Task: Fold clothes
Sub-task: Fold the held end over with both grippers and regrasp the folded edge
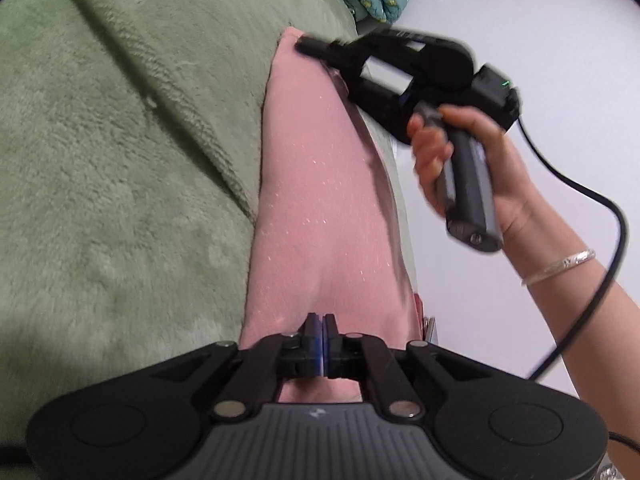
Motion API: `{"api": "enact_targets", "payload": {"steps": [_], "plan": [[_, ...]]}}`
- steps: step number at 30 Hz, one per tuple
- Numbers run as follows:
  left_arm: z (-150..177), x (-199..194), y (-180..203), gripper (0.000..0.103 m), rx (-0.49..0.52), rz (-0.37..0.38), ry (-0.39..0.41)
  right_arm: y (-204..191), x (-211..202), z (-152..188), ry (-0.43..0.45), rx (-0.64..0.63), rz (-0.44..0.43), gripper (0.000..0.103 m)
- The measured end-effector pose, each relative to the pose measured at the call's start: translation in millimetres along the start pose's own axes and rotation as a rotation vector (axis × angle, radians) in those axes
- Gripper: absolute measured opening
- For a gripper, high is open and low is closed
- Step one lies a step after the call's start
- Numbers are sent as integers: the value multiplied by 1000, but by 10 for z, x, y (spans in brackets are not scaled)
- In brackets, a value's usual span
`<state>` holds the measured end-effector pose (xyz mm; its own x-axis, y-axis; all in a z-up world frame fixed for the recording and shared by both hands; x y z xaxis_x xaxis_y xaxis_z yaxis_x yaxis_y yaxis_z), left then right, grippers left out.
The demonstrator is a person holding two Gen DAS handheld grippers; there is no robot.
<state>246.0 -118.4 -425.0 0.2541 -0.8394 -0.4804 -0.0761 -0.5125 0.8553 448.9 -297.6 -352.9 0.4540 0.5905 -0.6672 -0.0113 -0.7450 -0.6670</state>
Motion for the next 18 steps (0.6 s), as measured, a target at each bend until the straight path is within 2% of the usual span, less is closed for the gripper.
{"api": "enact_targets", "payload": {"steps": [1, 2, 4, 5, 6, 8, 9, 11, 12, 14, 15, 17, 18], "plan": [[-14, -61, 59, 38, 24, 8, 6, -80, -156, -63, 47, -9, -27, 36], [-41, -116, 118, 50, 47, 17, 15, -155, -327, -113, 92, -12, -60, 41], [-75, -274, 185, 51, 61, 26, 38, -231, -801, -87, 171, 51, -189, 46], [-107, -355, 198, 54, 47, 37, 43, -213, -1069, 14, 190, 106, -257, 50], [-134, -406, 199, 57, 33, 46, 48, -115, -1417, 212, 222, 191, -308, 59], [-243, -525, 117, 66, -23, 43, 90, 119, -1820, 583, 295, 307, -304, 65], [-282, -559, 88, 67, -36, 35, 103, 255, -1988, 853, 327, 361, -293, 65], [-330, -530, -86, 67, -71, -31, 106, 483, -2237, 1321, 387, 453, -275, 65], [-324, -477, -166, 67, -86, -52, 87, 608, -2314, 1594, 426, 514, -263, 66], [-246, -379, -215, 67, -107, -56, 34, 825, -2409, 2054, 482, 623, -238, 66], [-184, -331, -210, 67, -99, -55, 4, 860, -2411, 2128, 486, 642, -237, 66], [-156, -197, -223, 66, -65, -70, -24, 938, -2309, 2568, 479, 738, -255, 66], [-141, -166, -215, 66, -48, -83, -23, 929, -2257, 2682, 469, 761, -267, 66]]}}
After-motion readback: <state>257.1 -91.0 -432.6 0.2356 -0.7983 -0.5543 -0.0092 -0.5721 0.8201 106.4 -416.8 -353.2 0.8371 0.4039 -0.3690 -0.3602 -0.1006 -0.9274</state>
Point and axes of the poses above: each gripper's, at about its wrist camera, not at the fingertips, and x roughly the way its jaws point, y to its right, z to its underside, the point moved 10 cm from there along x, roughly the way its jaws point, and after that the axes turned 3 degrees about -z, right-handed, at the moved point
